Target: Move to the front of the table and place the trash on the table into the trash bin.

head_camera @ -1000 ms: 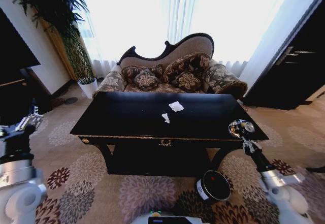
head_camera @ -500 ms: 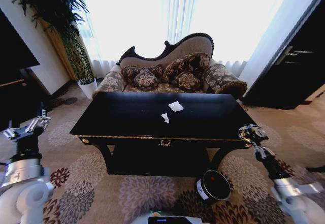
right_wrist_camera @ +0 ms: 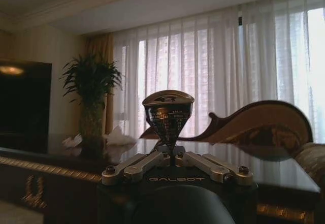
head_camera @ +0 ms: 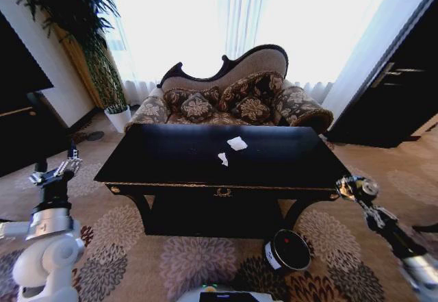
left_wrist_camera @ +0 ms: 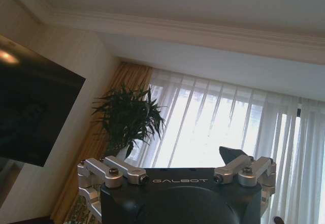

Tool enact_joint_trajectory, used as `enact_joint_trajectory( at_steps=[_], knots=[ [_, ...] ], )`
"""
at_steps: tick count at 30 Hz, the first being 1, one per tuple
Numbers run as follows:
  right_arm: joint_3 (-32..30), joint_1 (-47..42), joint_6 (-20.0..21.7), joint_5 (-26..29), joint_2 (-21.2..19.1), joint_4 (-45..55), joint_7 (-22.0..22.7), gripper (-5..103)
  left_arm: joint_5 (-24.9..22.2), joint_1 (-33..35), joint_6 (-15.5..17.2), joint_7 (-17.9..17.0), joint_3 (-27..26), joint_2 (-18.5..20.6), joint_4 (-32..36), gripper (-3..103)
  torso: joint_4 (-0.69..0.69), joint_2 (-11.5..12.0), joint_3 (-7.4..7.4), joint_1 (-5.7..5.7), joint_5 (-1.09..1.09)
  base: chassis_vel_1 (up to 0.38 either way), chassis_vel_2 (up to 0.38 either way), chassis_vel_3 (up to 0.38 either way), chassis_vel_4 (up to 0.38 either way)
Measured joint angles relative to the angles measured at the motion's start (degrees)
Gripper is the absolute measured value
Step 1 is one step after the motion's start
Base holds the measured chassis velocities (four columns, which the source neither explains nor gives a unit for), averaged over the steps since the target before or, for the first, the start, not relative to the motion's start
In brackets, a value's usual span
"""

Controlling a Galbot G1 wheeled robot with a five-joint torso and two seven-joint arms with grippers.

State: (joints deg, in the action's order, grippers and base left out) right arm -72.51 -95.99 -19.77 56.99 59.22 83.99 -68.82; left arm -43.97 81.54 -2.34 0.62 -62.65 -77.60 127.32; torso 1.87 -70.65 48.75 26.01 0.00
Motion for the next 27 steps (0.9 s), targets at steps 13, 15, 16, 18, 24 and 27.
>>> enact_joint_trajectory(
  at_steps=[13, 15, 16, 18, 24, 27],
  knots=[
    [10.5, 3.4, -5.1, -7.4, 3.1, -11.3, 1.5, 0, 0.0, 0.2, 0.4, -0.2, 0.3, 0.7, 0.2, 100, 0.00, 0.0, 0.00, 0.00, 0.01, 0.000, 0.000, 0.000, 0.000],
    [14.9, 5.1, -5.5, -11.5, 4.8, -13.9, 5.2, 0, -0.4, 0.7, 0.4, -0.3, -0.9, 1.2, 0.3, 100, -0.01, 0.0, 0.00, 0.00, -0.02, 0.000, 0.000, 0.000, 0.000],
    [14.9, 5.1, -5.5, -11.5, 4.8, -13.9, 5.2, 0, -0.4, 0.7, 0.4, -0.3, -0.9, 1.2, 0.3, 100, -0.01, 0.0, 0.00, 0.00, -0.02, 0.000, 0.000, 0.000, 0.000],
    [16.5, 5.9, -5.7, -13.9, 5.5, -15.1, 7.4, 0, -0.7, 0.9, 0.4, -0.3, -1.6, 1.5, 0.3, 100, -0.01, 0.0, 0.00, 0.00, -0.01, 0.000, 0.000, 0.000, 0.000],
    [20.8, 9.2, -6.7, -28.1, 6.7, -20.9, 21.6, 0, -1.7, 1.7, 0.2, -0.4, -3.4, 2.5, 0.4, 100, -0.01, 0.0, 0.00, 0.00, -0.02, 0.000, 0.000, 0.000, 0.000],
    [22.3, 10.6, -7.1, -32.8, 6.5, -23.8, 27.2, 0, -1.7, 2.0, 0.1, -0.4, -3.7, 2.8, 0.4, 100, 0.00, 0.0, 0.00, 0.00, -0.02, 0.000, 0.000, 0.000, 0.000]
  ],
)
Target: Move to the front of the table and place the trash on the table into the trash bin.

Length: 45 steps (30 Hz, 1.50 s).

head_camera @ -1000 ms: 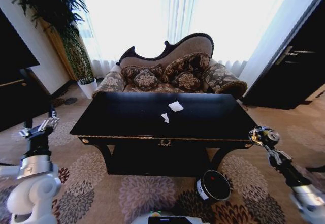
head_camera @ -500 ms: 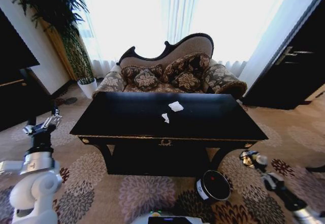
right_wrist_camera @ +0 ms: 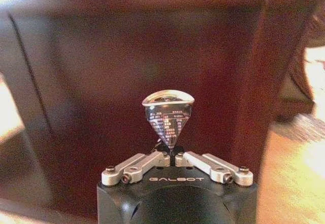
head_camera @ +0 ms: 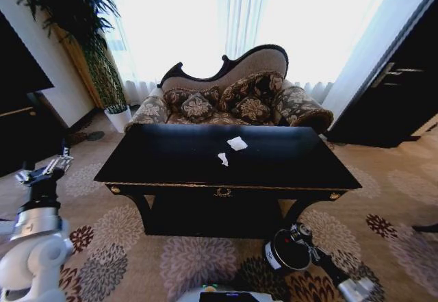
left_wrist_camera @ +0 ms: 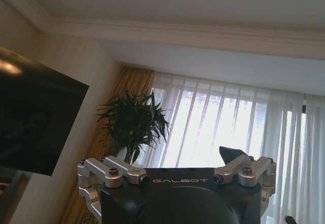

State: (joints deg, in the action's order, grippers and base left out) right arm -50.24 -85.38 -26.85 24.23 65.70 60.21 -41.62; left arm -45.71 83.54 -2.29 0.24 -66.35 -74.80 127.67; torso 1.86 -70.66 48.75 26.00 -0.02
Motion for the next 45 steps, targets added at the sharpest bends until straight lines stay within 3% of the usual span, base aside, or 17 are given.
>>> enact_joint_trajectory(
  at_steps=[4, 5, 8, 12, 23, 34, 36, 43, 45],
  knots=[
    [3.4, 2.9, 2.5, -8.5, -0.1, -3.9, 14.0, 0, -0.1, 0.5, 0.0, 0.0, -0.4, 0.8, 0.0, 100, 0.00, 0.0, 0.00, 0.00, 0.00, 0.000, 0.000, 0.000, 0.000],
    [3.4, 2.9, 2.5, -8.5, -0.1, -3.9, 14.0, 0, -0.1, 0.5, 0.0, 0.0, -0.4, 0.8, 0.0, 100, 0.00, 0.0, 0.00, 0.00, 0.00, 0.000, 0.000, 0.000, 0.000],
    [7.3, 5.7, 9.3, -14.0, 0.5, -6.3, 27.6, 0, -0.6, 1.0, 0.0, -0.1, -1.2, 2.1, 0.3, 100, 0.00, 0.0, 0.00, 0.00, 0.01, 0.000, 0.000, 0.000, 0.000],
    [8.9, 8.5, 10.6, -16.8, 0.5, -10.2, 31.5, 0, -1.1, 1.4, 0.1, -0.3, -2.1, 3.4, 0.4, 100, -0.01, 0.0, 0.00, 0.00, 0.00, 0.000, 0.000, 0.000, 0.000],
    [11.4, 13.1, 11.6, -17.6, 3.9, -16.1, 32.8, 0, -1.7, 1.5, 0.2, -0.4, -3.0, 4.6, -0.9, 100, 0.00, 0.0, 0.00, 0.00, 0.00, 0.000, 0.000, 0.000, 0.000],
    [11.6, 14.9, 13.3, -16.6, 3.5, -17.4, 34.0, -1, -1.5, 1.4, 0.2, -0.4, -2.7, 4.2, -1.1, 100, 0.00, 0.0, 0.00, 0.00, 0.00, 0.000, 0.000, 0.000, 0.000],
    [11.6, 14.8, 13.6, -16.6, 3.3, -17.3, 34.0, 4, -1.5, 1.4, 0.2, -0.4, -2.7, 4.2, -1.1, 100, 0.00, 0.0, 0.00, 0.00, 0.00, 0.000, 0.000, 0.000, 0.000],
    [11.3, 14.2, 14.1, -16.1, 3.4, -16.9, 33.7, 36, -1.1, 1.3, 0.2, -0.4, -2.0, 3.9, -1.1, 100, 0.00, 0.0, 0.00, 0.00, 0.01, 0.000, 0.000, 0.000, 0.000],
    [11.3, 14.1, 14.1, -16.1, 3.5, -16.8, 33.7, 36, -1.0, 1.3, 0.2, -0.4, -1.8, 3.8, -1.1, 100, 0.00, 0.0, 0.00, 0.00, 0.02, 0.000, 0.000, 0.000, 0.000]
  ],
)
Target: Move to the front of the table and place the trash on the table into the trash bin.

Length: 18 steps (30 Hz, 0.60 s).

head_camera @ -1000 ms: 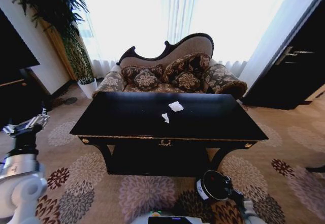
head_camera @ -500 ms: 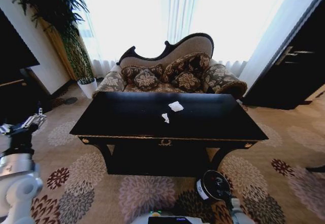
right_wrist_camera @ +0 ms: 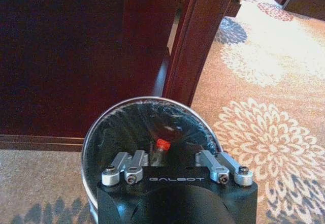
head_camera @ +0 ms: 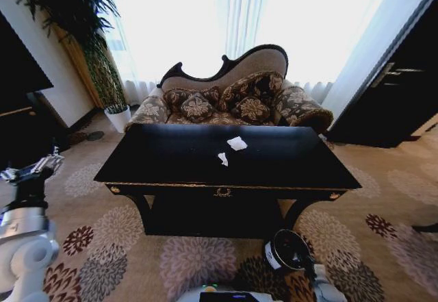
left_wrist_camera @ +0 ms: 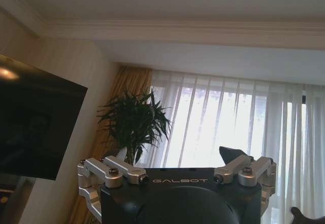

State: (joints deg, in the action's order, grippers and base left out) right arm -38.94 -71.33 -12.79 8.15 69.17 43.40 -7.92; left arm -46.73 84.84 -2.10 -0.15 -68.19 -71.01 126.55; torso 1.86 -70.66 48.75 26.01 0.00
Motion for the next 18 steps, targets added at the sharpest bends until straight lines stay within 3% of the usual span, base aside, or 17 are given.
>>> enact_joint_trajectory(
  at_steps=[3, 5, 9, 11, 12, 16, 17, 18],
  knots=[
    [-0.2, -0.7, 0.0, 0.2, 0.5, 0.6, -0.2, 53, 0.2, 0.0, 0.0, 0.0, 0.2, -0.1, 0.0, 100, 0.00, 0.0, 0.00, 0.00, 0.00, 0.000, 0.000, 0.000, 0.000],
    [-0.2, -1.0, 0.0, 0.2, 0.6, 0.9, -0.3, 53, 0.1, 0.0, 0.0, 0.0, 0.2, -0.1, 0.0, 100, 0.00, 0.0, 0.00, 0.00, -0.01, 0.000, 0.000, 0.000, 0.000],
    [-0.8, -4.3, 0.0, 0.6, 2.2, 5.6, -0.8, 74, -0.5, -0.7, -0.5, 0.0, 0.0, 0.4, -1.5, 100, -0.01, 0.0, 0.00, 0.00, 0.00, 0.000, 0.000, 0.000, 0.000],
    [-1.0, -5.0, 0.0, 0.8, 2.5, 6.6, -0.8, 74, -0.5, -0.9, -0.5, 0.0, 0.4, 0.5, -2.0, 100, -0.02, 0.0, 0.00, 0.00, 0.00, 0.000, 0.000, 0.000, 0.000],
    [-1.4, -6.5, -0.2, 1.4, 3.2, 8.9, -1.0, 85, -0.2, -1.5, -0.6, 0.0, 1.5, 0.6, -2.8, 100, 0.00, 0.0, -0.01, 0.00, -0.01, 0.000, 0.000, 0.000, 0.000],
    [-1.8, -8.7, -1.7, 1.7, 3.8, 11.8, -2.2, 90, 0.4, -1.9, -0.6, -0.1, 3.1, 0.7, -3.2, 100, 0.03, 0.0, 0.00, 0.00, -0.03, 0.000, 0.000, 0.000, 0.000],
    [-2.0, -9.3, -2.2, 1.8, 3.9, 12.7, -2.7, 99, 0.5, -1.9, -0.7, -0.1, 3.5, 0.7, -3.2, 100, 0.02, 0.0, 0.00, 0.00, -0.02, 0.000, 0.000, 0.000, 0.000],
    [-2.2, -10.2, -2.9, 2.2, 4.0, 14.1, -3.3, 100, 0.6, -2.0, -0.6, -0.2, 4.0, 0.6, -2.8, 100, -0.01, 0.0, 0.00, 0.00, -0.02, 0.000, 0.000, 0.000, 0.000]
  ],
)
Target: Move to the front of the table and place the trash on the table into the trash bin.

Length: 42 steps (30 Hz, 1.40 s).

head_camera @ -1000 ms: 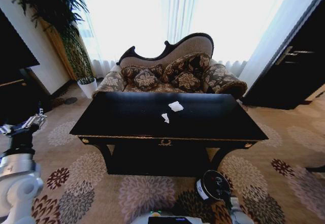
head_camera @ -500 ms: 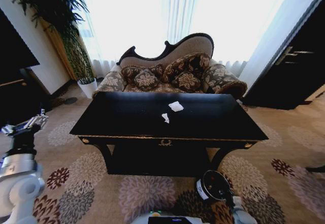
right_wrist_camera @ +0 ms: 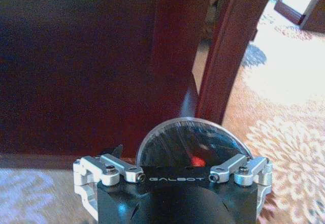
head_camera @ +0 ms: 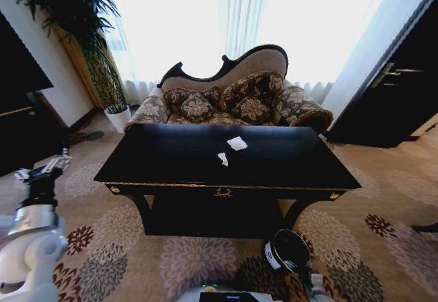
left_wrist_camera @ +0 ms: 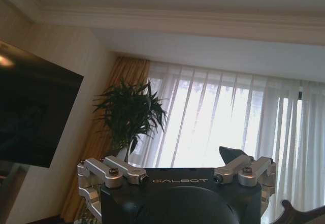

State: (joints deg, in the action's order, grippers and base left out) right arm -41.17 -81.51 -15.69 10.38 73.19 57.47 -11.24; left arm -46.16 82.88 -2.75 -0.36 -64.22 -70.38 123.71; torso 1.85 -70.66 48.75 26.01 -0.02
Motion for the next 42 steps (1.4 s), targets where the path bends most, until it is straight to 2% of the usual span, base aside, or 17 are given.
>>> enact_joint_trajectory(
  at_steps=[2, 4, 7, 9, 11, 13, 20, 23, 24, 32, 35, 42],
  knots=[
    [-0.1, -2.8, 0.0, 3.3, 0.3, 4.3, -1.3, 100, 0.1, 0.0, 0.1, -0.1, 0.5, -0.2, 0.5, 100, 0.01, 0.0, 0.00, 0.00, 0.01, 0.000, 0.000, 0.000, 0.000],
    [-0.1, -3.5, 0.2, 4.3, 0.5, 5.5, -1.5, 100, 0.1, 0.1, 0.1, -0.1, 0.6, -0.2, 0.6, 100, 0.03, 0.0, 0.00, 0.00, 0.01, 0.000, 0.000, 0.000, 0.000],
    [-0.6, -7.7, 1.7, 9.2, 1.7, 14.4, -3.1, 100, 0.2, 0.5, 0.3, -0.6, 0.5, -0.4, 1.2, 100, 0.00, 0.0, 0.00, 0.00, 0.00, 0.000, 0.000, 0.000, 0.000],
    [-0.7, -8.2, 1.8, 9.5, 1.8, 15.4, -3.3, 100, 0.2, 0.5, 0.4, -0.6, 0.5, -0.4, 1.3, 100, 0.00, 0.0, 0.00, 0.00, 0.00, 0.000, 0.000, 0.000, 0.000],
    [-0.6, -11.5, 1.9, 10.7, 2.6, 21.9, -3.7, 100, 0.3, 0.9, 0.9, -1.0, 0.4, -0.5, 2.2, 100, 0.01, 0.0, 0.00, 0.00, -0.01, 0.000, 0.000, 0.000, 0.000],
    [-0.4, -12.1, 1.8, 10.7, 2.6, 22.9, -3.7, 100, 0.3, 0.9, 0.9, -1.1, 0.4, -0.6, 2.3, 100, 0.00, 0.0, 0.00, 0.00, -0.01, 0.000, 0.000, 0.000, 0.000],
    [1.8, -20.0, 1.6, 11.0, 2.9, 38.2, -3.2, 100, 0.9, 1.3, 1.8, -2.2, 0.9, -1.0, 4.0, 100, 0.01, 0.0, 0.00, 0.00, 0.00, 0.000, 0.000, 0.000, 0.000],
    [1.9, -21.5, 1.6, 11.8, 2.7, 41.4, -3.1, 100, 0.9, 1.5, 1.8, -2.3, 0.9, -1.2, 4.3, 100, 0.01, 0.0, 0.00, 0.00, 0.01, 0.000, 0.000, 0.000, 0.000],
    [2.1, -23.5, 1.7, 13.0, 1.8, 45.3, -2.6, 100, 1.0, 2.1, 1.8, -2.4, 0.5, -1.5, 4.8, 100, 0.01, 0.0, 0.00, 0.00, 0.00, 0.000, 0.000, 0.000, 0.000],
    [2.3, -29.5, 0.6, 15.6, -2.2, 52.2, -1.9, 100, 0.7, 2.4, 2.0, -2.8, 0.0, -1.0, 6.0, 100, 0.02, 0.0, 0.00, 0.00, 0.01, 0.000, 0.000, 0.000, 0.000],
    [1.0, -33.3, 0.6, 17.6, -7.2, 57.4, -1.3, 100, 0.0, 2.2, 2.2, -3.0, -0.7, -0.1, 6.2, 100, 0.01, 0.0, 0.00, 0.00, 0.01, 0.000, 0.000, 0.000, 0.000],
    [-1.2, -37.0, 0.9, 19.9, -11.4, 65.7, 0.5, 100, -1.0, 2.0, 2.3, -3.2, -2.2, 0.6, 6.3, 100, 0.01, 0.0, 0.00, 0.00, 0.00, 0.000, 0.000, 0.000, 0.000]
  ],
)
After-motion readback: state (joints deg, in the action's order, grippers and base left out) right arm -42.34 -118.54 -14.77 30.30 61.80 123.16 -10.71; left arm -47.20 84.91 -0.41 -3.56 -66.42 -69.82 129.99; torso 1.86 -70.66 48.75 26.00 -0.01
